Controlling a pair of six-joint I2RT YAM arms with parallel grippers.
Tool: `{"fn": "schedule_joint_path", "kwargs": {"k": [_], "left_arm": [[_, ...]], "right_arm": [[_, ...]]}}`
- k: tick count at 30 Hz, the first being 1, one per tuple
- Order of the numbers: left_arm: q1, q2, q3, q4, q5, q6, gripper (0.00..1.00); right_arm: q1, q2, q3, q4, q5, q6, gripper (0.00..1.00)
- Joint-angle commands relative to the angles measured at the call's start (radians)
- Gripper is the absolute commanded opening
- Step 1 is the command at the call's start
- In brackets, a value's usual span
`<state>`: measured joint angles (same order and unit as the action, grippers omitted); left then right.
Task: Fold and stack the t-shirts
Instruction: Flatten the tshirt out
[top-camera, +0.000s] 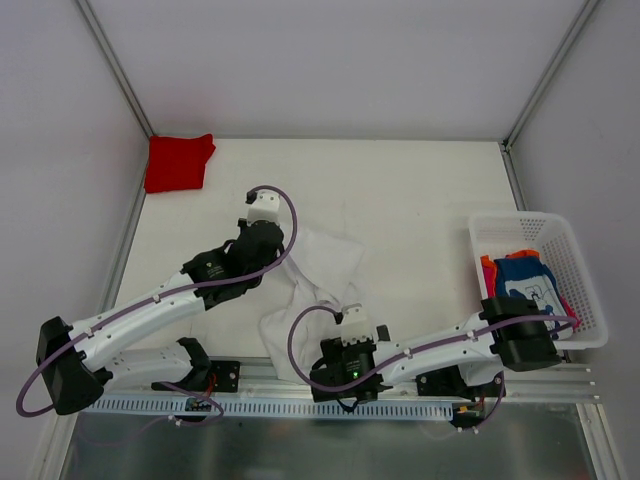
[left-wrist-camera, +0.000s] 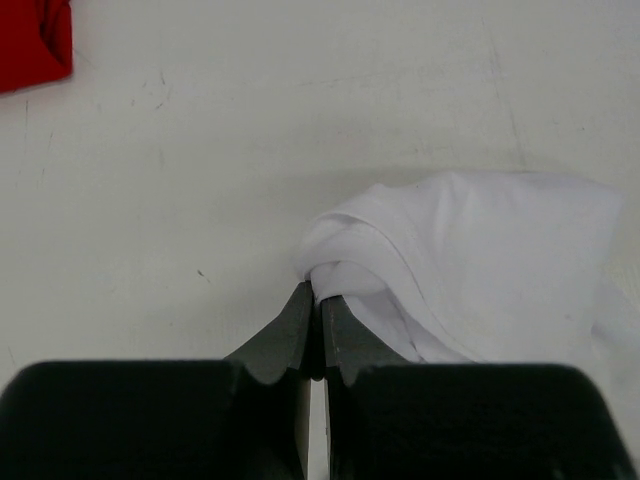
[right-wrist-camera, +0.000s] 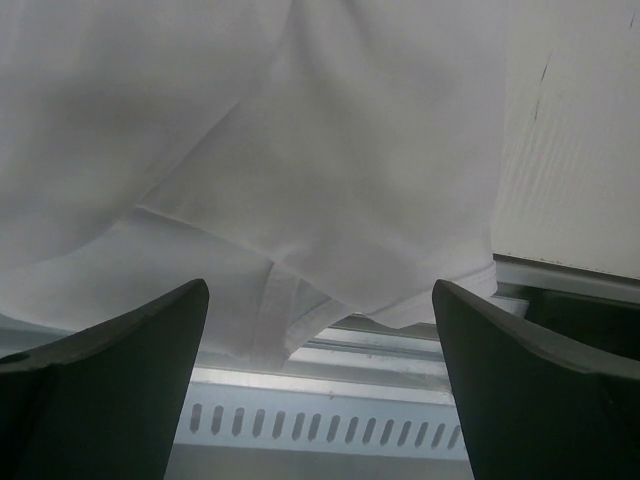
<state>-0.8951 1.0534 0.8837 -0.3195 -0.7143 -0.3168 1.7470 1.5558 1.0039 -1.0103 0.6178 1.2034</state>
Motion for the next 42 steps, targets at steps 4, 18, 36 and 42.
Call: {"fn": "schedule_joint_path", "kwargs": {"k": [4,18,36,42], "left_arm": [[0.007,-0.035,-0.022,-0.003,0.016,0.009,0.00],[0.007,-0.009,-0.037,0.000,0.030,-0.008,0.00],[0.007,-0.009,-0.077,0.016,0.030,-0.018,0.00],[0.007,0.002,-0.084,0.028,0.047,-0.024,0.00]], "right_arm": [[0.005,0.006,-0.135,0.116,0.005,0.065,0.98],[-0.027,0.082,-0.120,0.167,0.022,-0.027,0.96],[-0.113,0.246,0.320,0.029,0.050,-0.289,1.00],[-0.115,0.273,0.300,0.104,0.031,-0.298,0.99]]}}
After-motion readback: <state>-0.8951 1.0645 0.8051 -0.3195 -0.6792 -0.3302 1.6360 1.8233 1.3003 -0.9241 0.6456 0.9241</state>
